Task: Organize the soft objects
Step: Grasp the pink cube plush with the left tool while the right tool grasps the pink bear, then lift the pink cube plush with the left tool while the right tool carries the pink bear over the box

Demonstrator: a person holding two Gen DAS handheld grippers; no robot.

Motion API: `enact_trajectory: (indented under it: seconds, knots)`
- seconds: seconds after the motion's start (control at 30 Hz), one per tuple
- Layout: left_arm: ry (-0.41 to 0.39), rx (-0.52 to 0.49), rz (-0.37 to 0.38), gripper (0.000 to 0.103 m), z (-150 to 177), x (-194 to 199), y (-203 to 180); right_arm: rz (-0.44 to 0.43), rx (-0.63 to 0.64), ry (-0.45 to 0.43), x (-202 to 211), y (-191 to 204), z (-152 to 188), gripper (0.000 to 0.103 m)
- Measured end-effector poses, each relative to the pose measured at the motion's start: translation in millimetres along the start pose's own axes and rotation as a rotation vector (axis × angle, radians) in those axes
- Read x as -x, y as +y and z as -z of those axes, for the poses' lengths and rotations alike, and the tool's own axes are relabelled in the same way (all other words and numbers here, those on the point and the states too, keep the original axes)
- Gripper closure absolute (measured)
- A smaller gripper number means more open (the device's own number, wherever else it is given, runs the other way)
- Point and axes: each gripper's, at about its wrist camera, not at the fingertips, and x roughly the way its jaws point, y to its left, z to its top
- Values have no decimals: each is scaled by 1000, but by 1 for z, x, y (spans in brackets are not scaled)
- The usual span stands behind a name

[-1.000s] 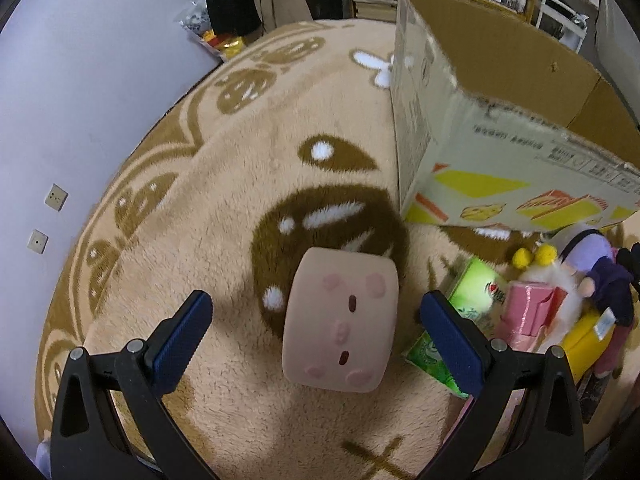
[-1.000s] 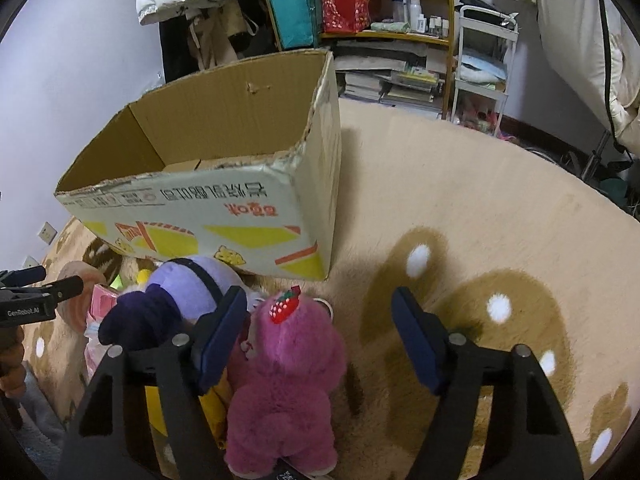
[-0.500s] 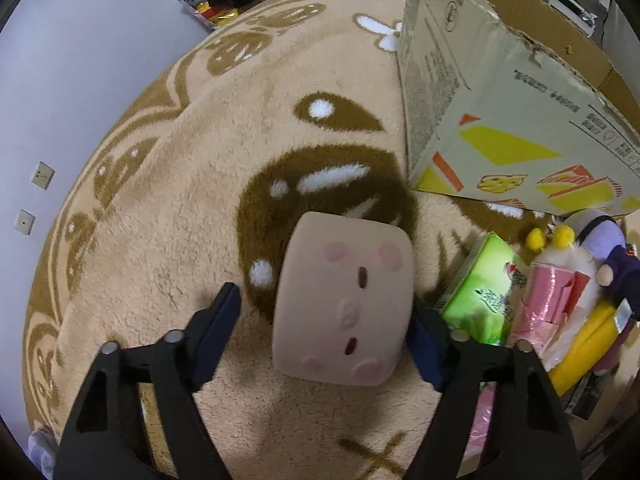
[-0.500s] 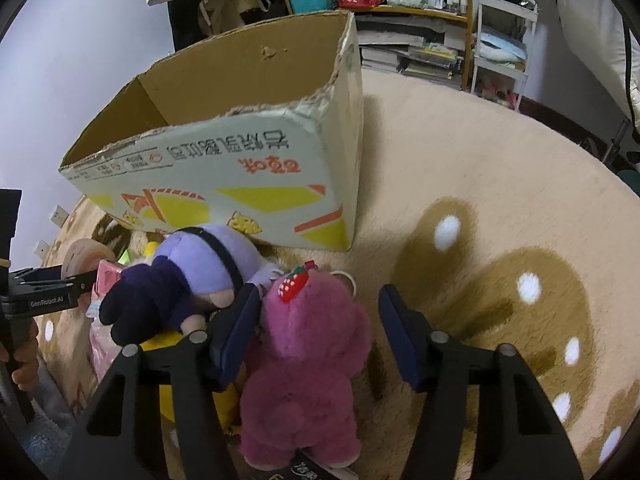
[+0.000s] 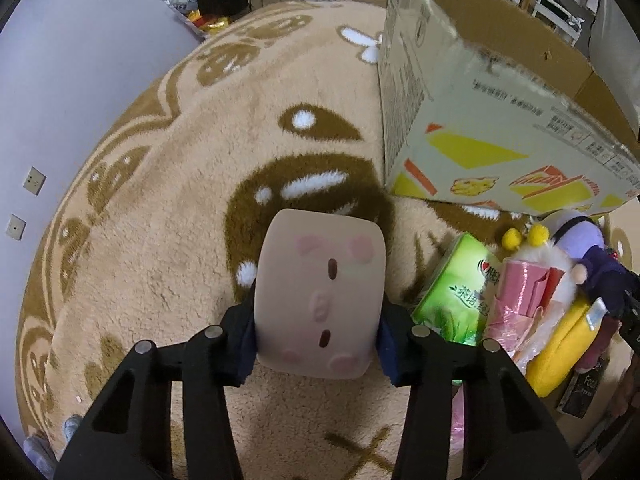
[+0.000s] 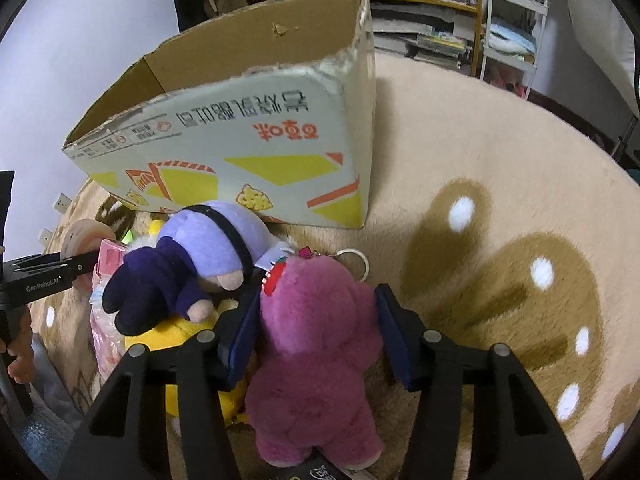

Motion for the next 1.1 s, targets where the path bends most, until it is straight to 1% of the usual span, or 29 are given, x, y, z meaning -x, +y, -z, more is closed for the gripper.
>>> enact_trajectory:
  seconds: [0.1,0.23,0.43,0.57,0.73,0.83,1.1]
  knots:
    - [-38,12,2,56,2,14,1,2,6,-44,12,0,-2,45]
    - [-116,22,5,56,4,37,2,-2,-14,-98,27,-3,-4,45]
    - [-273,11,14,56,6,77,-3,8,-30,-215,57,-3,-6,45]
    - [-360,3,24,56,9,99,-4,9,-24,-309,84,1,-7,45]
    - [-468,9,40,56,13,130,-4,-26,-7,-445,121,9,-9,45]
    - [-520,2,40,56,13,147,-5,-48,6,-519,141,15,-11,45]
    - [-659,-23,29,56,9,199,-15,-86,26,-661,178,25,-25,44]
